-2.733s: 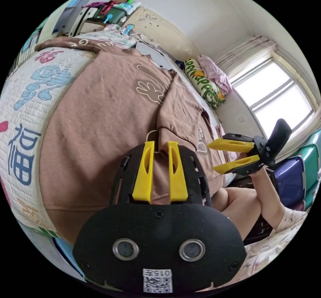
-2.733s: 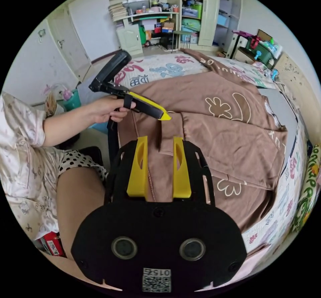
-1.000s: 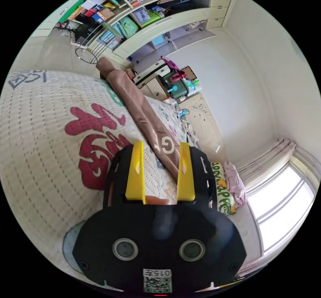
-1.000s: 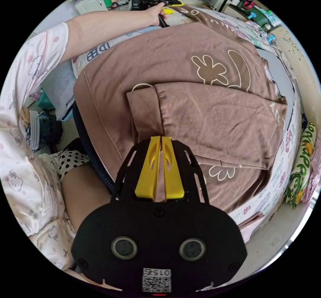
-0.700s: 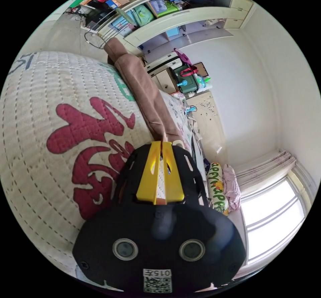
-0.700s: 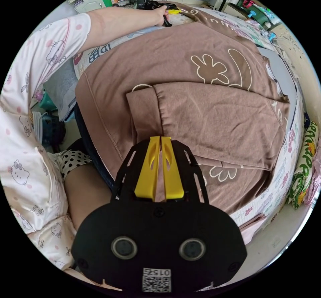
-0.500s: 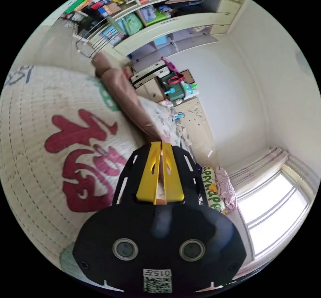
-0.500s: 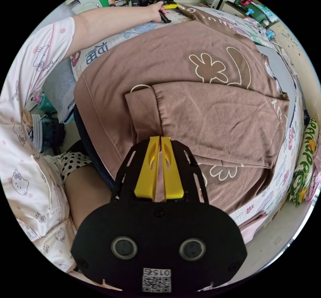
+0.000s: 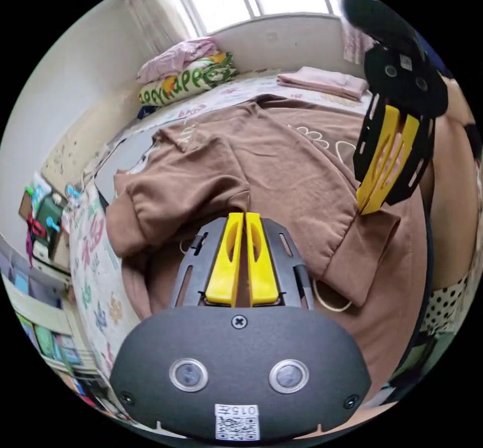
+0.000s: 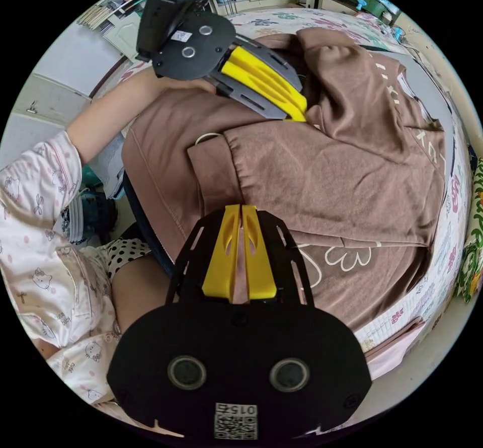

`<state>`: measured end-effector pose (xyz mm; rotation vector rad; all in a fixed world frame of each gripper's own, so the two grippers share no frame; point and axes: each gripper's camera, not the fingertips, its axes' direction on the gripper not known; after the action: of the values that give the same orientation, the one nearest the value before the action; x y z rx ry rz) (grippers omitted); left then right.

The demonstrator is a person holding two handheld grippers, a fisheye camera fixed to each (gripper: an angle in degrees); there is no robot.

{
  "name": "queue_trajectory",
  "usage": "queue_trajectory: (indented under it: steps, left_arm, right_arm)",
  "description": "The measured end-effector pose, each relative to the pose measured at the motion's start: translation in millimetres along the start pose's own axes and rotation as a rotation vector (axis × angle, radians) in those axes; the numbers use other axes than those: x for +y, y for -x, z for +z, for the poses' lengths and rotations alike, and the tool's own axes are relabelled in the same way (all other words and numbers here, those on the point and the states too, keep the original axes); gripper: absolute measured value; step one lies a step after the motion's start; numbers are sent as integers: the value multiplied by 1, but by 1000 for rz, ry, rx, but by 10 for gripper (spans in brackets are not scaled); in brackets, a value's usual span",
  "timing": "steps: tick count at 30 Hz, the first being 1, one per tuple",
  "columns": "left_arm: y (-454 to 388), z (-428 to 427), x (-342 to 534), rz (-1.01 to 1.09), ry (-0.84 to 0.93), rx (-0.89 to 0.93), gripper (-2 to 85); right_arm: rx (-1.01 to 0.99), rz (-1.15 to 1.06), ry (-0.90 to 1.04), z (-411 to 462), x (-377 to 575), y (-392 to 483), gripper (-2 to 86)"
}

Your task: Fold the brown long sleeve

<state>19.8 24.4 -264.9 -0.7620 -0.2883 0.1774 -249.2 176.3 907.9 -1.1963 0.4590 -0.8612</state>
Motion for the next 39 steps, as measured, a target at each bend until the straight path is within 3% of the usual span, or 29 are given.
queue_trajectory:
  steps: [6, 8, 12, 14, 17, 21, 24, 26, 29, 32, 34, 39]
  left_arm:
    - [71, -17, 118, -519, -226, 33, 59]
    - [116, -3, 160, -789, -341, 49, 123]
    - [157, 56, 185, -1028, -348, 76, 168]
    - [165, 89, 197, -1138, -332, -4, 132]
    - [157, 106, 205, -1097, -401, 22, 20]
    - [84, 76, 192, -801, -527, -24, 3]
    - [-12, 61, 188, -504, -525, -26, 3]
    - [-85, 73, 199, -353, -444, 55, 5]
    - [-156, 105, 216, -295, -317, 112, 9]
    - [-202, 128, 214, -246, -195, 103, 14]
    - [-219, 131, 209, -236, -167, 44, 17]
    - [-221, 133, 197, -316, -88, 140, 48]
  right_arm:
    - [47, -35, -2, -28, 11, -5, -8]
    - [62, -42, -6, -39, 16, -8, -8]
    - [80, -51, -16, -58, 25, -15, -8]
    - [83, -65, -16, -72, 29, -22, -8]
    - [18, -66, -12, -93, 35, -39, -4]
    - [-290, -86, -162, -149, 62, -75, 9]
    - [-389, 58, -385, -199, 100, -130, 37]
    - [-407, 275, -563, -222, 140, -183, 46]
    - [-478, 532, -633, -223, 184, -240, 58]
    - [-571, 647, -622, -215, 207, -268, 71]
    - [-580, 653, -587, -214, 208, -273, 81]
    - [-516, 591, -473, -220, 196, -264, 105]
